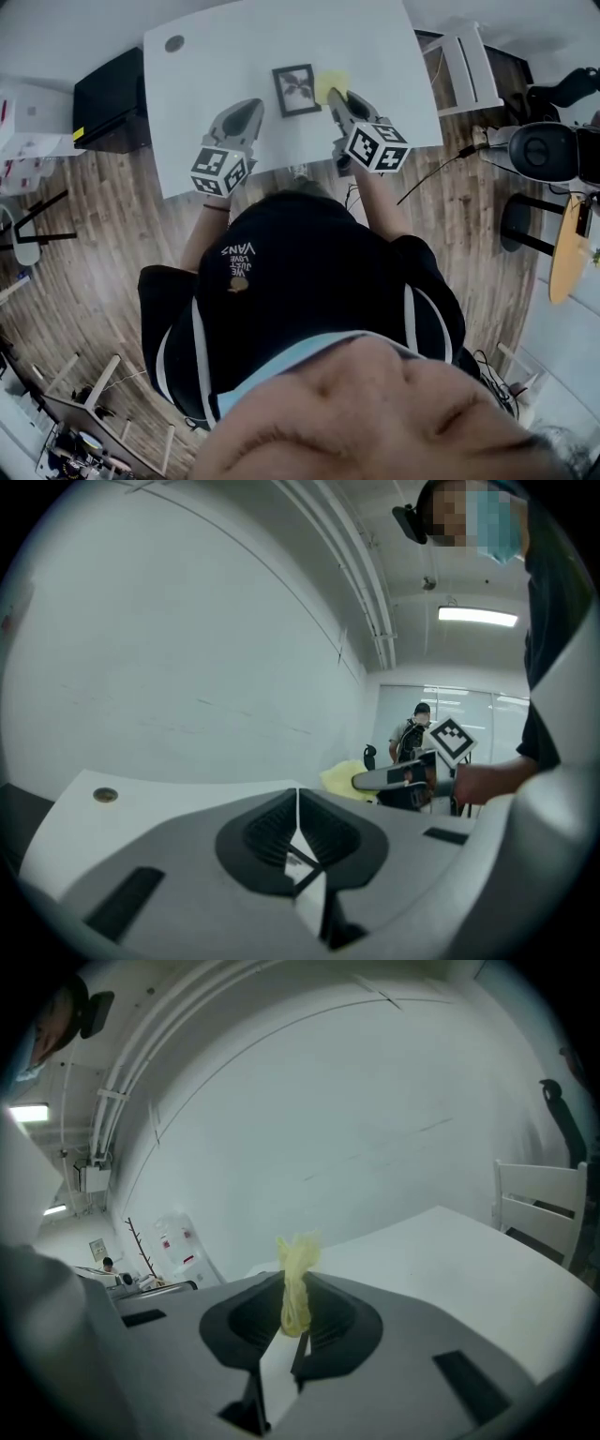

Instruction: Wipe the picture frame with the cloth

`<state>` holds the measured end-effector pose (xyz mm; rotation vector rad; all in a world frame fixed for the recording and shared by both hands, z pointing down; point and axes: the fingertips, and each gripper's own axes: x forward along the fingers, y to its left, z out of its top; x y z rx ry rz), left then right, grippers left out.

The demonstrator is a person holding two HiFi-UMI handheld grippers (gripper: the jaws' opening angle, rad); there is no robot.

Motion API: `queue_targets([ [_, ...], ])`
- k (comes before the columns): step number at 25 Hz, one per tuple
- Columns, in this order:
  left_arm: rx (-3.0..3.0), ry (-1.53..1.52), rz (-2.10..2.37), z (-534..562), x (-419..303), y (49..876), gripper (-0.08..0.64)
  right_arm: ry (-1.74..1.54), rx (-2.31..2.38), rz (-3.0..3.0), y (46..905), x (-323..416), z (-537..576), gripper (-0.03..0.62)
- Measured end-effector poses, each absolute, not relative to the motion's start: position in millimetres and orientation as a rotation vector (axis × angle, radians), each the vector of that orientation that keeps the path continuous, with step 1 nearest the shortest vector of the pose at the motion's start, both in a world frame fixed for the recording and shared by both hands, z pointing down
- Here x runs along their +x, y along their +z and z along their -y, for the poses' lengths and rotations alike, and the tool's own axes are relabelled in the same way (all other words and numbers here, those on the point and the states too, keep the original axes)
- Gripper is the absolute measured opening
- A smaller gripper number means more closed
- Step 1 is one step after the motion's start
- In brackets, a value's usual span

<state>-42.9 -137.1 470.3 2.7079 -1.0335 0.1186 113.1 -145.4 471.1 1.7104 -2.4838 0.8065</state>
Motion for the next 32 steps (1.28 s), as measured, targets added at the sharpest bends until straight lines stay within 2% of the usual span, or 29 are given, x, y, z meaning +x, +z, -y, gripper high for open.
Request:
queue_targets([
  [32, 2.710, 0.124, 1.001, 99, -59, 476, 0.018, 0.722, 1.704, 2.526, 463, 86, 81, 0.046],
])
